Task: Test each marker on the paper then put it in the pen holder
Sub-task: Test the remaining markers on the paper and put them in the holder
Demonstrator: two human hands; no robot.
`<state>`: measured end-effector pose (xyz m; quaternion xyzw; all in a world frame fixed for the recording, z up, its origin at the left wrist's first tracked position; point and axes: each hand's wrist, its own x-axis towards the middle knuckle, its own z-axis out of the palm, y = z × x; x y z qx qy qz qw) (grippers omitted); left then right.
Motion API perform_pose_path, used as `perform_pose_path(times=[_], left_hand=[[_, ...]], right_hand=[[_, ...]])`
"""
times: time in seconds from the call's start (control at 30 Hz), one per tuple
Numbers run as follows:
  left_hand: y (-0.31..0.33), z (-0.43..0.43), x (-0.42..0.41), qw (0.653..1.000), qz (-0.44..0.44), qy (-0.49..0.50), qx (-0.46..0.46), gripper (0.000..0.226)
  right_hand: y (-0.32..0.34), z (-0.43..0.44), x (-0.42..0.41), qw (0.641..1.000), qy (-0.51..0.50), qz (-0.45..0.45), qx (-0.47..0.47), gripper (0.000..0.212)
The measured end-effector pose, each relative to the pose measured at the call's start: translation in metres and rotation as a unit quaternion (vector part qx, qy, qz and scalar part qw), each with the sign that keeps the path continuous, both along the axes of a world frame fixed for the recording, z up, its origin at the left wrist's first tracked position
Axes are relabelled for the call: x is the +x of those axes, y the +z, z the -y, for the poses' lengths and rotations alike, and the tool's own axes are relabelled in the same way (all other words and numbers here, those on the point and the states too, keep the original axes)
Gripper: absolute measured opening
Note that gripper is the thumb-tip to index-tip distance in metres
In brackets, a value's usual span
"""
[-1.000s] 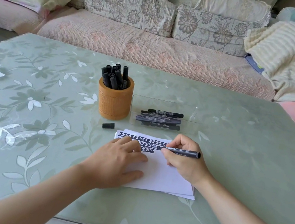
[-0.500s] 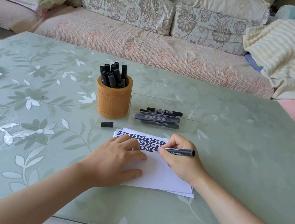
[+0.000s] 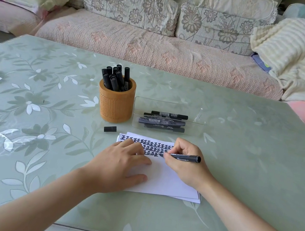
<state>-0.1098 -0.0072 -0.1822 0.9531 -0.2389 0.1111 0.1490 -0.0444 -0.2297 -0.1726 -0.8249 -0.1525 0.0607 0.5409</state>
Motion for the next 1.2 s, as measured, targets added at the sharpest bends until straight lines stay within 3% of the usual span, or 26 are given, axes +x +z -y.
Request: perform_pose_path(times=[0.87,1.2], left_hand=[[-0.001,-0.001,-0.001,1.0,0.007,-0.008,-0.009,0.037],[0.007,-0.004,0.003,0.999,-0.007,-0.02,-0.032,0.038]], right_hand=[[0.0,0.001,0.001,1.0,0.013,-0.004,0.003,0.031],[0.014,0.003,0.007,0.993,-0.017,0.004,0.114,0.015]])
